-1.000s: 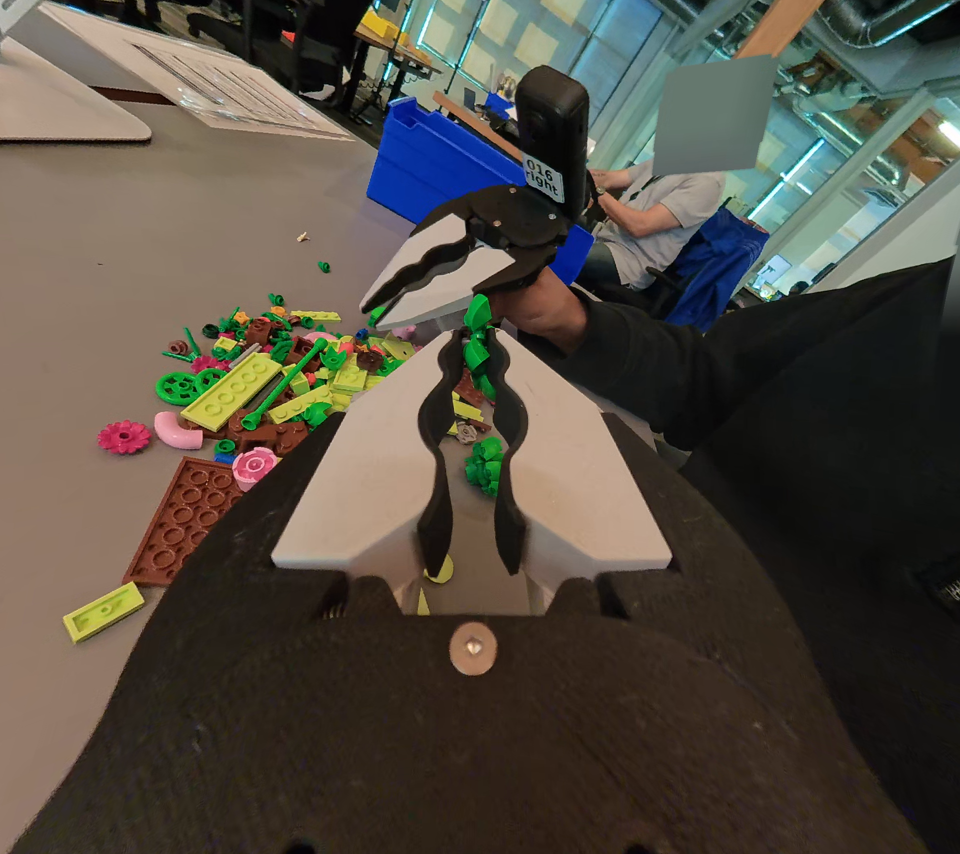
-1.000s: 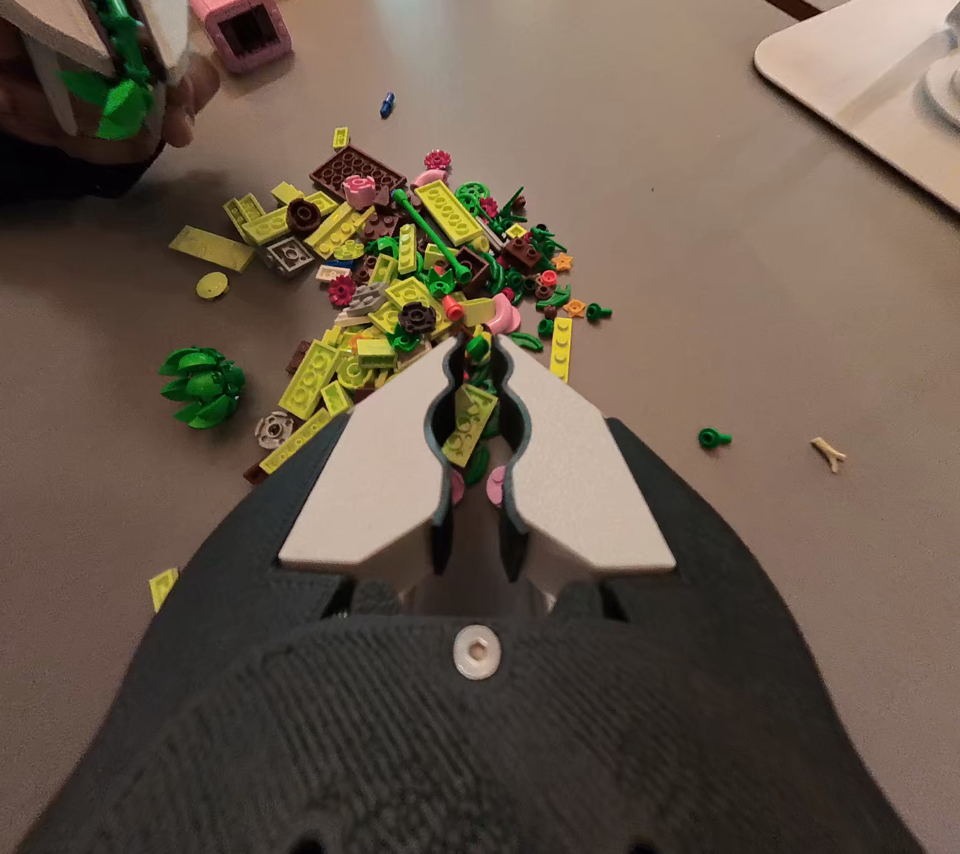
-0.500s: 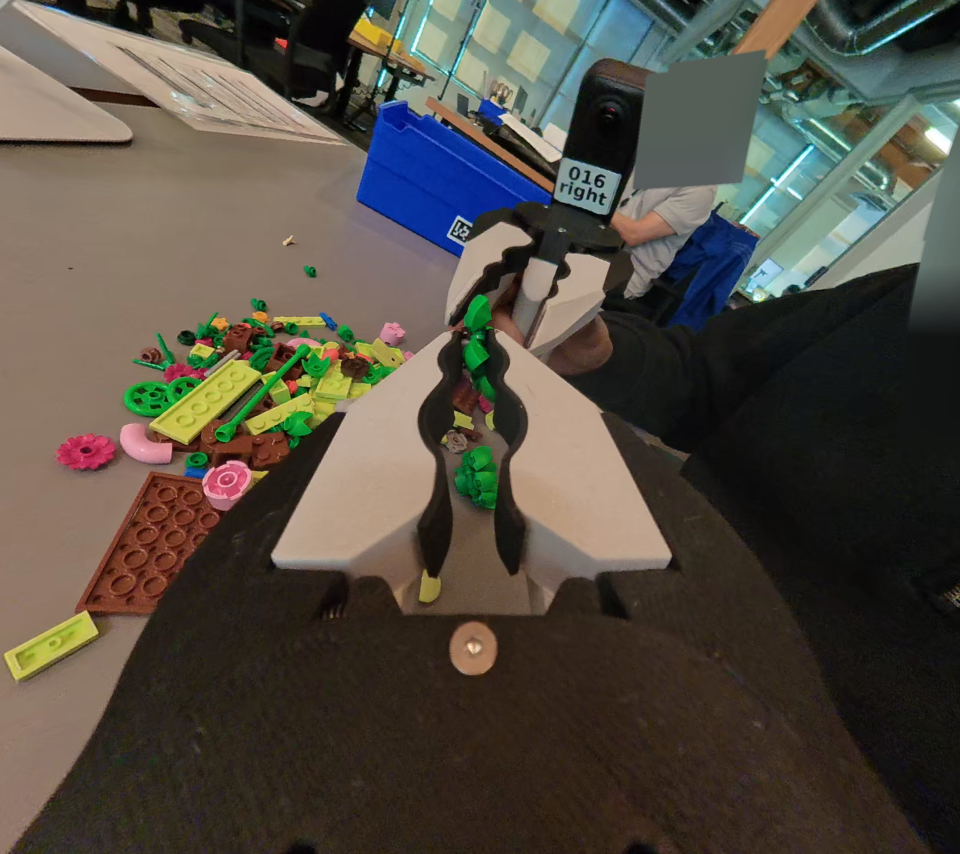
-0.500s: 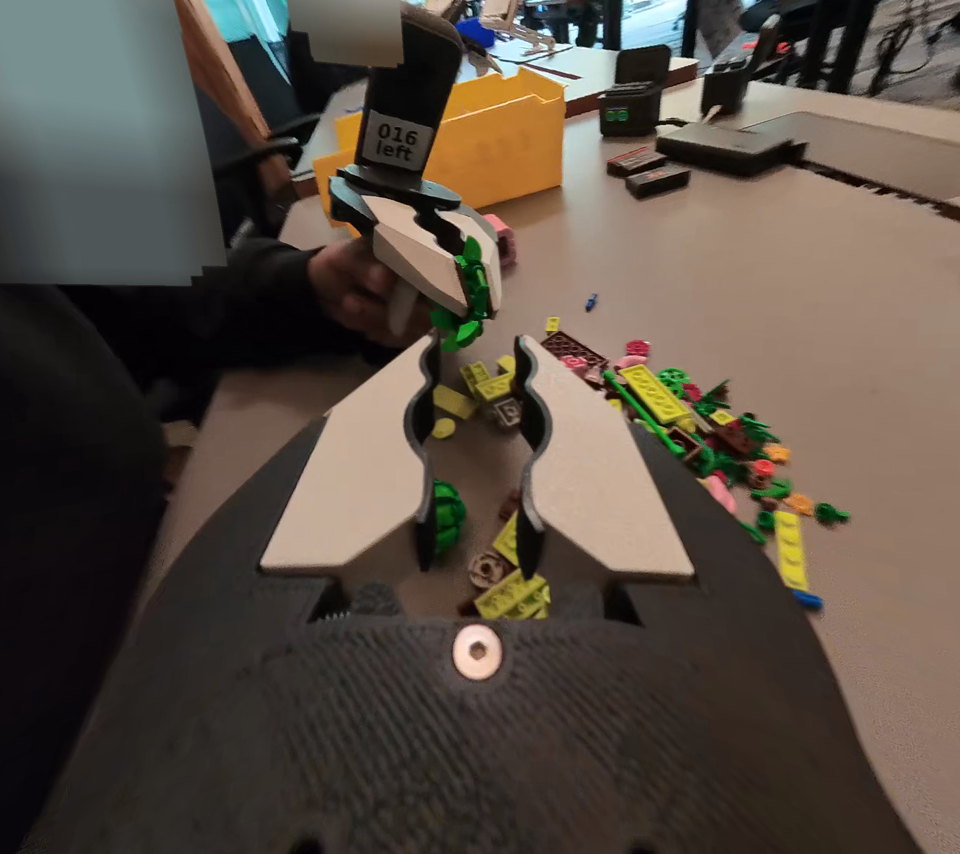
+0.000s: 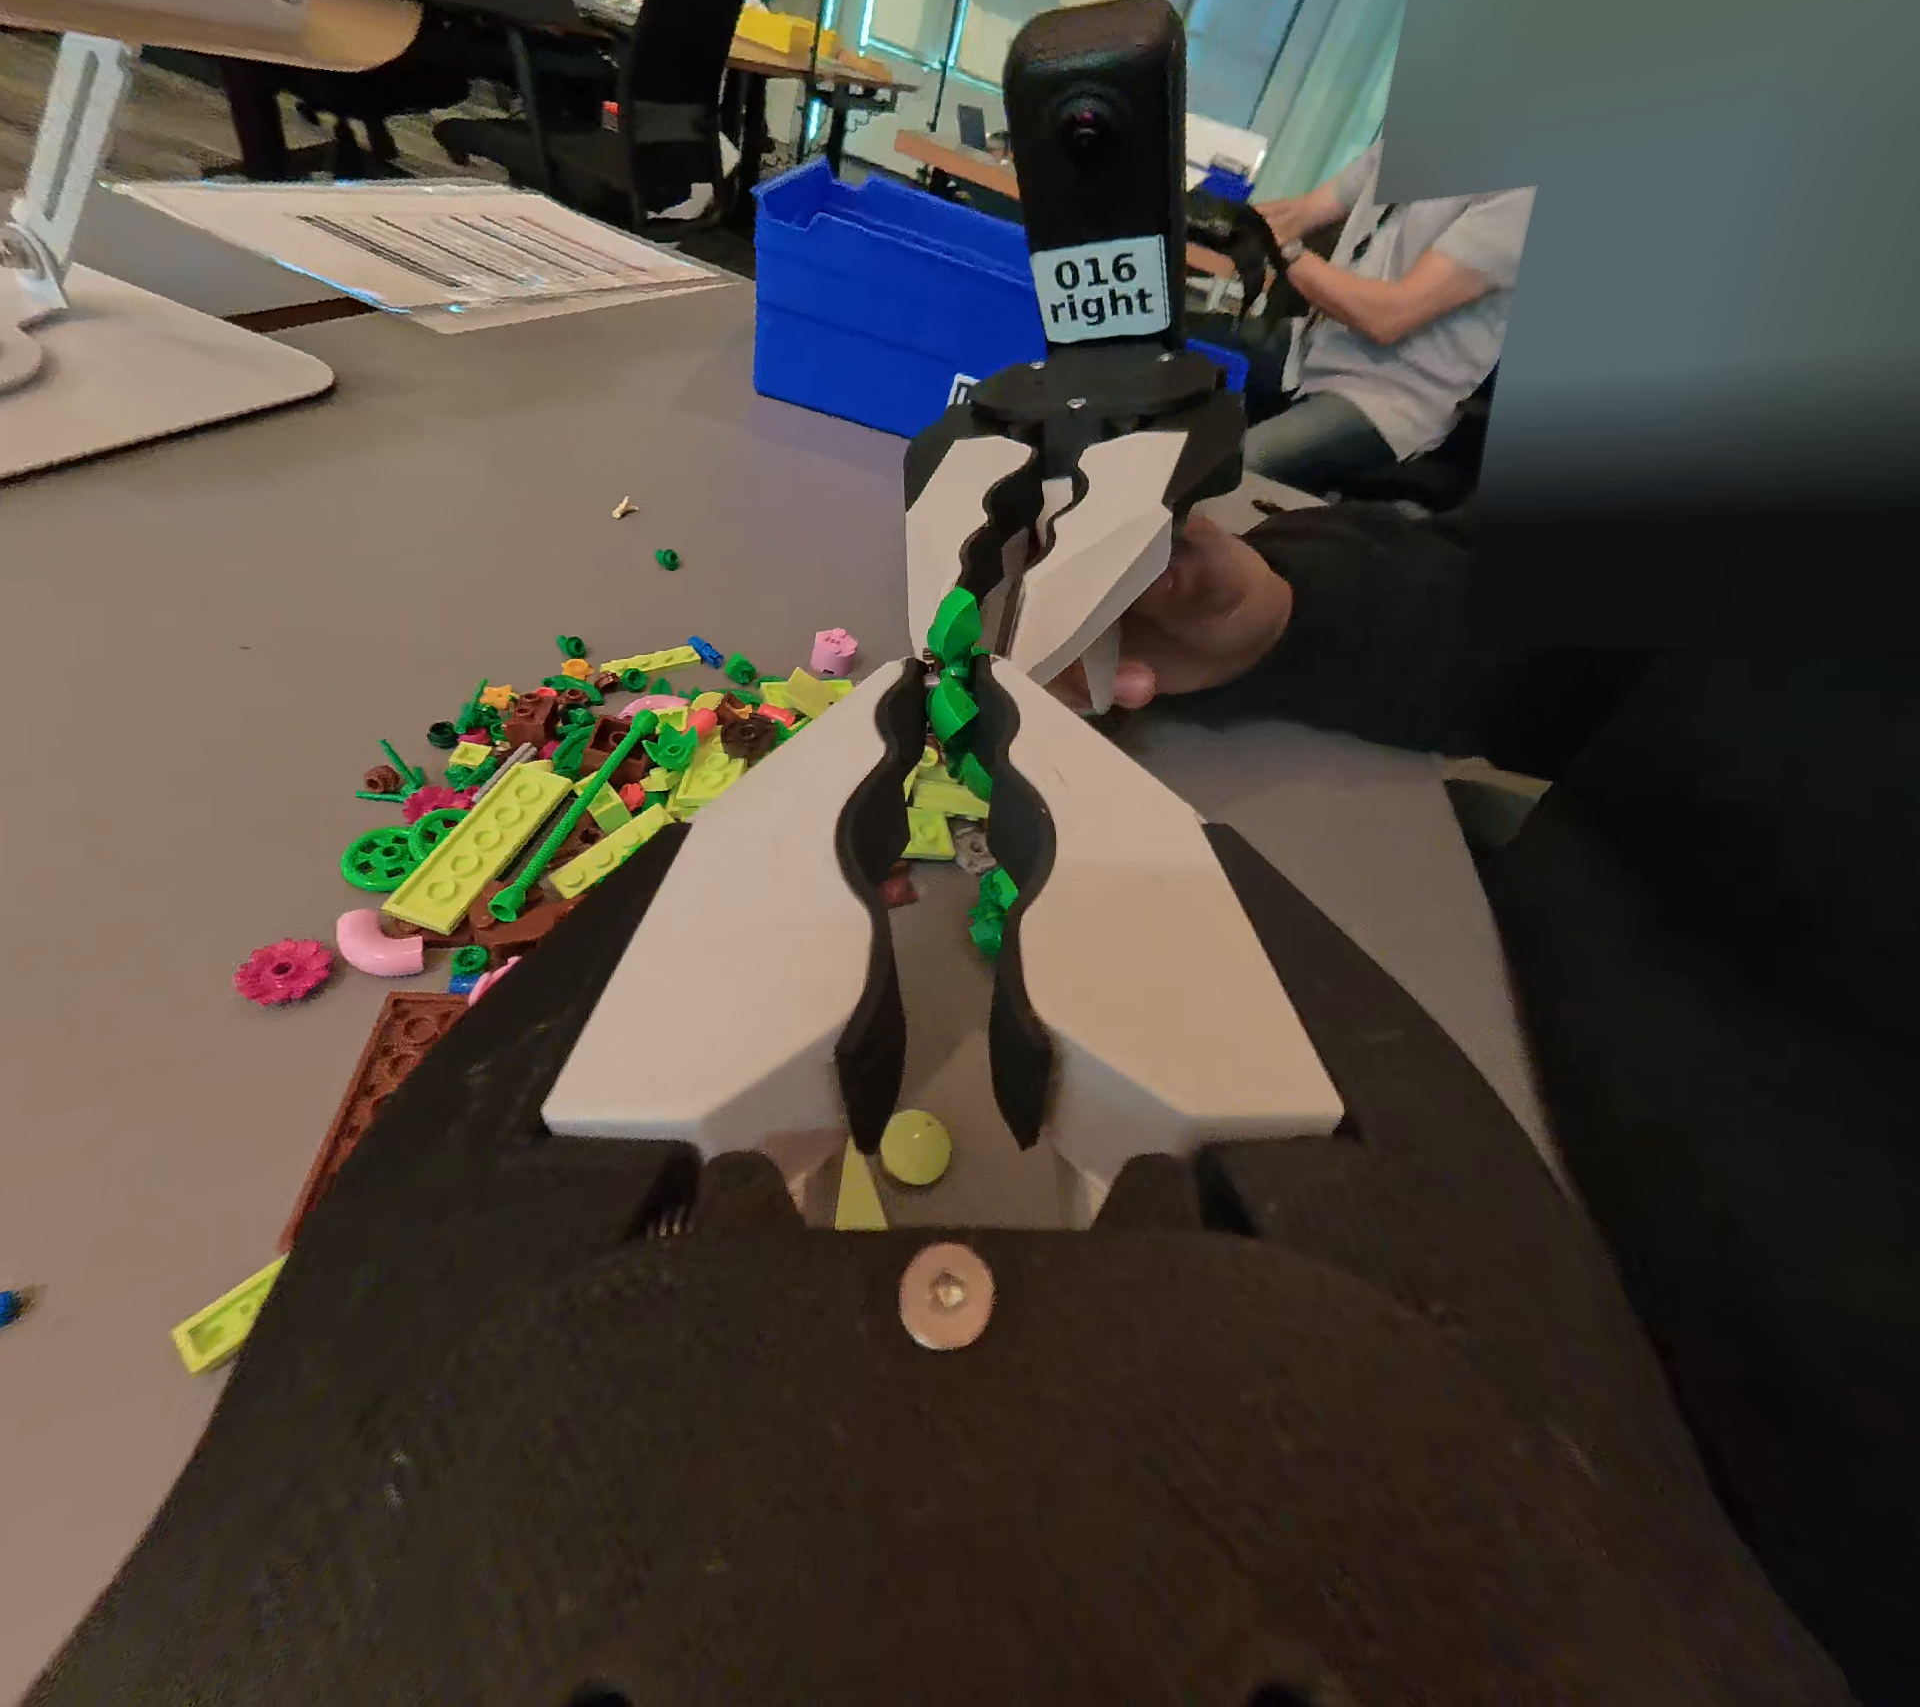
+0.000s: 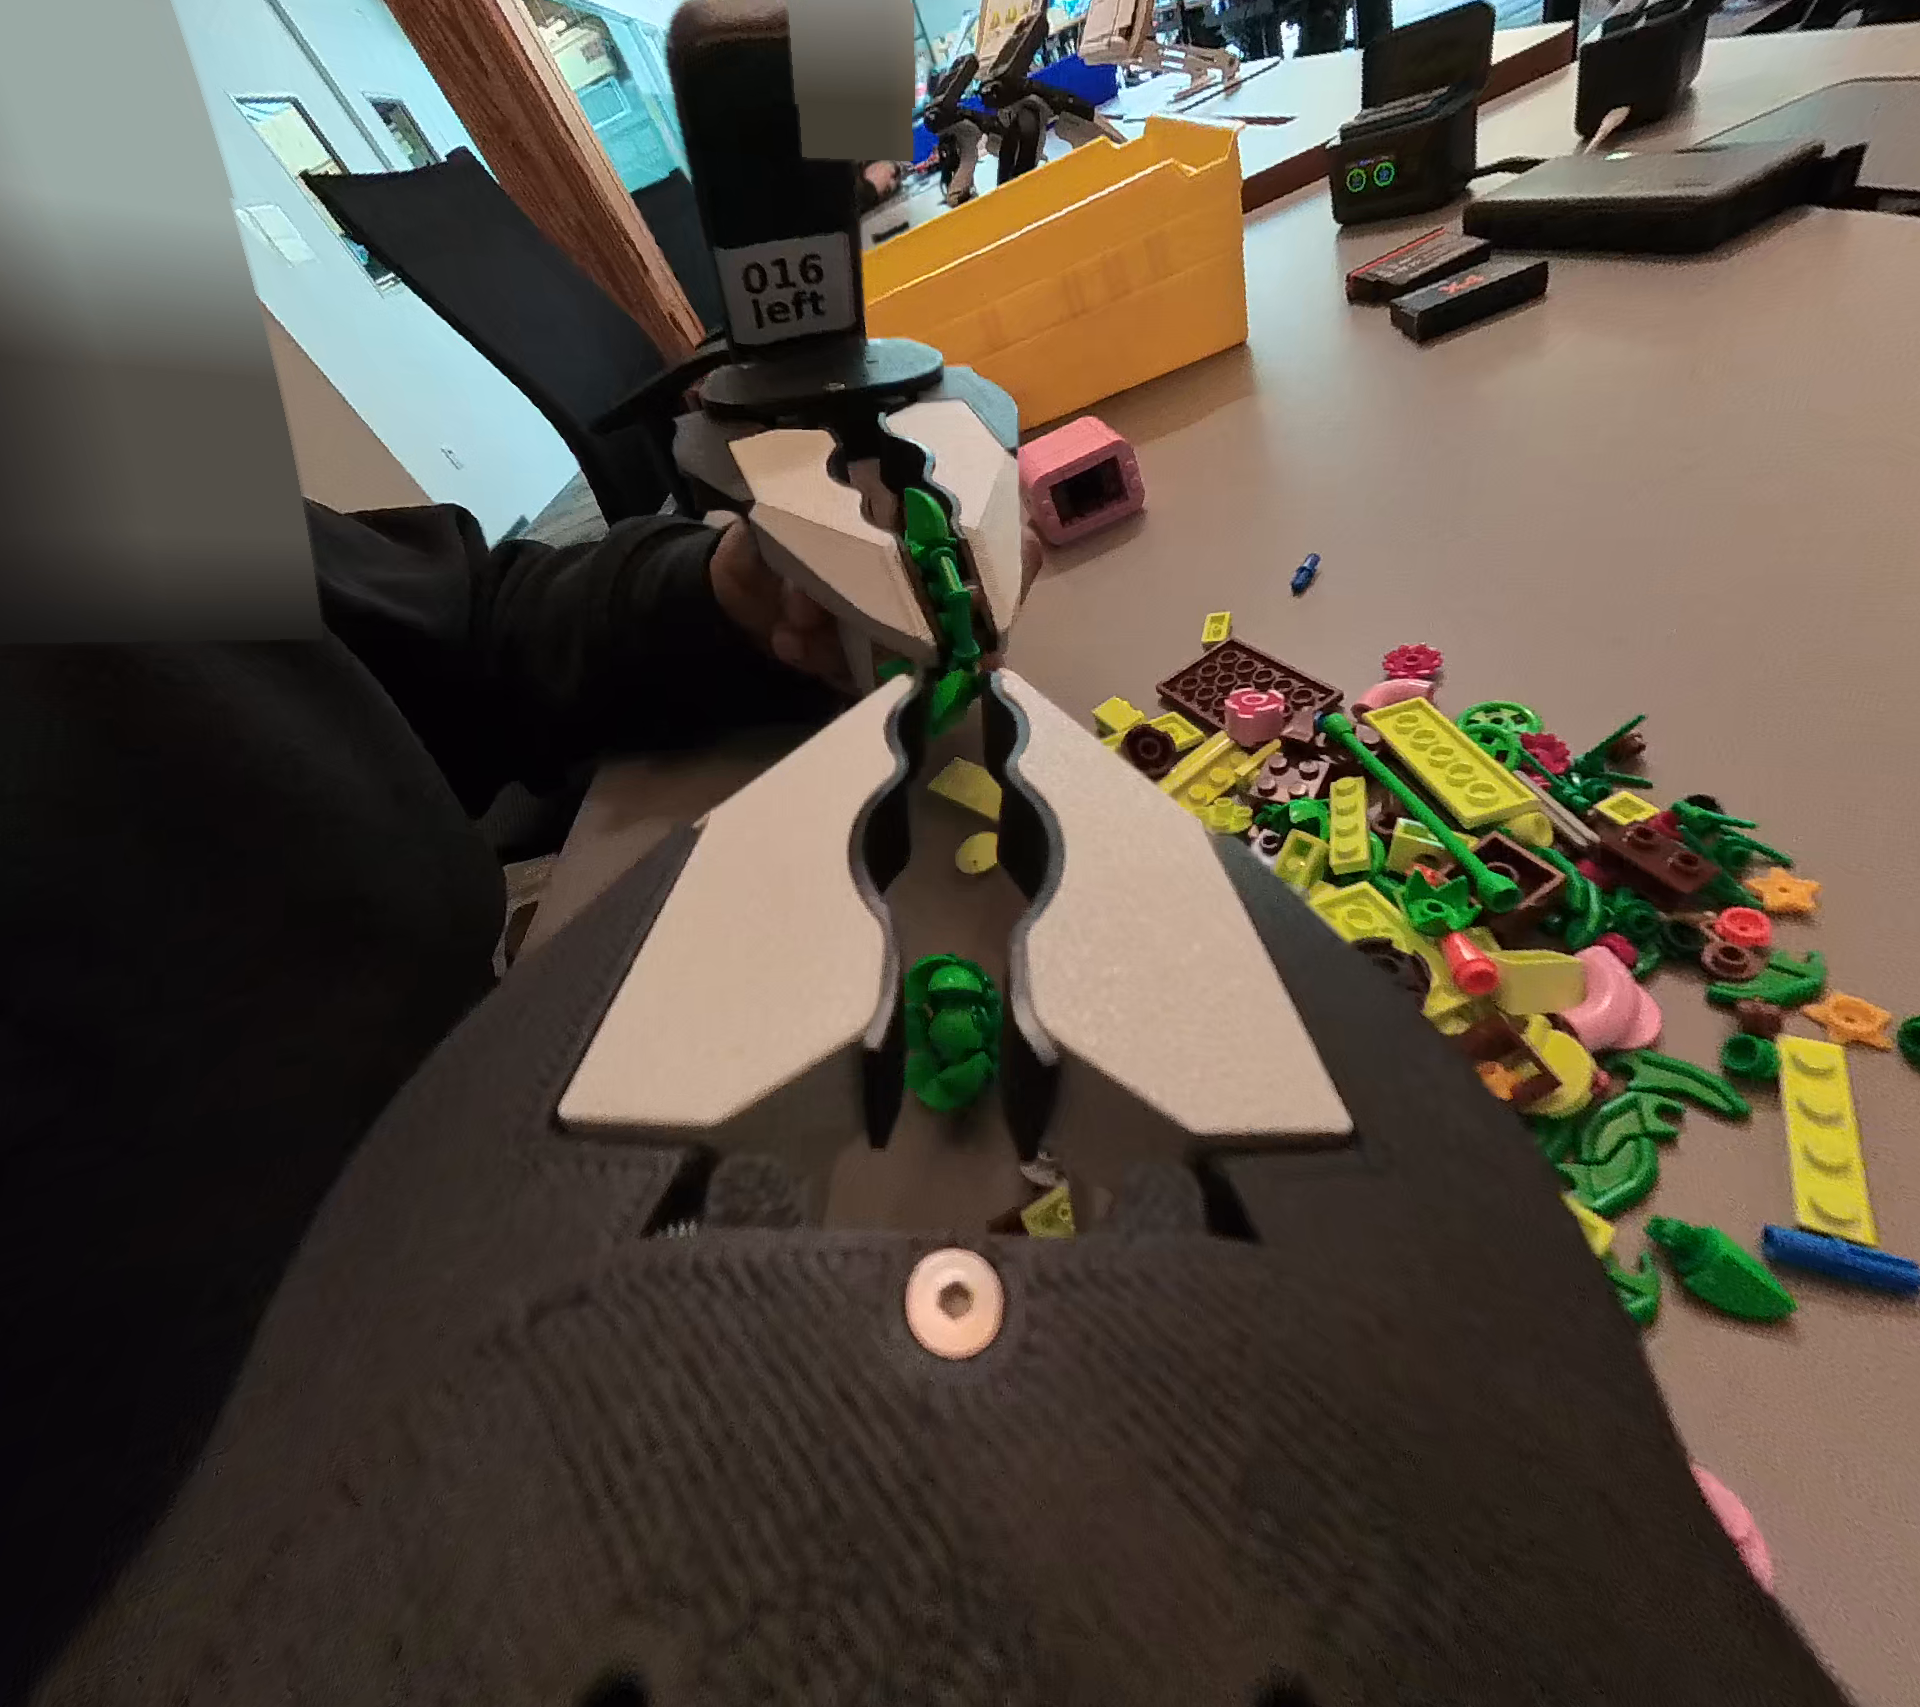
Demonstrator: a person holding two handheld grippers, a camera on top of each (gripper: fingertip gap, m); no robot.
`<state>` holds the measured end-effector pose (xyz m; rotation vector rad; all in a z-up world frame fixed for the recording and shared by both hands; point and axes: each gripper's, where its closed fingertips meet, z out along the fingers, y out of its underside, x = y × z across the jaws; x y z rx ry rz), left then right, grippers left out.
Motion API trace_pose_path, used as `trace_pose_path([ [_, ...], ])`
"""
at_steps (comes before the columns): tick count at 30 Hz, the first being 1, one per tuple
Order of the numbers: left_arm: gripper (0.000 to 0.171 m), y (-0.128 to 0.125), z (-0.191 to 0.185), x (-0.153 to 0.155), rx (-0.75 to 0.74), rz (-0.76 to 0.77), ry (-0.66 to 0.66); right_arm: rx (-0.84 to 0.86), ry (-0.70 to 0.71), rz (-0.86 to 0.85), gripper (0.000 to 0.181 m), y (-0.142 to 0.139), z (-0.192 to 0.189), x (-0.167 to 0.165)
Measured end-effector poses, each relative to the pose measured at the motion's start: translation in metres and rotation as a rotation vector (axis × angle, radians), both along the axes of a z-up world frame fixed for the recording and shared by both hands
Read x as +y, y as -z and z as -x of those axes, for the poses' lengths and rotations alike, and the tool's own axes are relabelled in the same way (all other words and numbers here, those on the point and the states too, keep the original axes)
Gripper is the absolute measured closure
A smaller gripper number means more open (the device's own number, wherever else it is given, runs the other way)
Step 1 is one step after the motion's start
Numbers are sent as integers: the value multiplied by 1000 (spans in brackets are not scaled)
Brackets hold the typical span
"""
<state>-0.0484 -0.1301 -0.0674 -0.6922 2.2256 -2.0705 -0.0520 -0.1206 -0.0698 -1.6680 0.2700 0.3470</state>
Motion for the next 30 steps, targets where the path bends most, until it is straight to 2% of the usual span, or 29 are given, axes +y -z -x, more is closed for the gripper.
trace_pose_path([
  [7,166,-10,4,-2,62,59,35,60,-45,-26,176,-10,3,-4],
  [9,165,-13,0,2,56,65,1,66,-48,-35,176,-13,2,-6],
  [11,166,-32,-20,36,52,176,-116,72,24,-80,176,-21,-17,-22],
  [13,166,-46,-35,65,57,255,-178,109,123,-145,176,-31,-47,-49],
  [14,166,-46,-37,70,51,253,-191,116,164,-139,177,-29,-60,-58],
  [16,166,-44,-37,67,47,240,-187,100,205,-20,176,-8,-73,-64],
  [21,166,-31,-31,52,90,224,-124,-14,208,295,176,45,-72,-55],
  [25,167,-26,-33,50,134,241,-115,-94,202,348,176,51,-68,-52],
  [30,166,-14,-29,40,134,168,-90,-159,165,266,176,37,-61,-49],
])
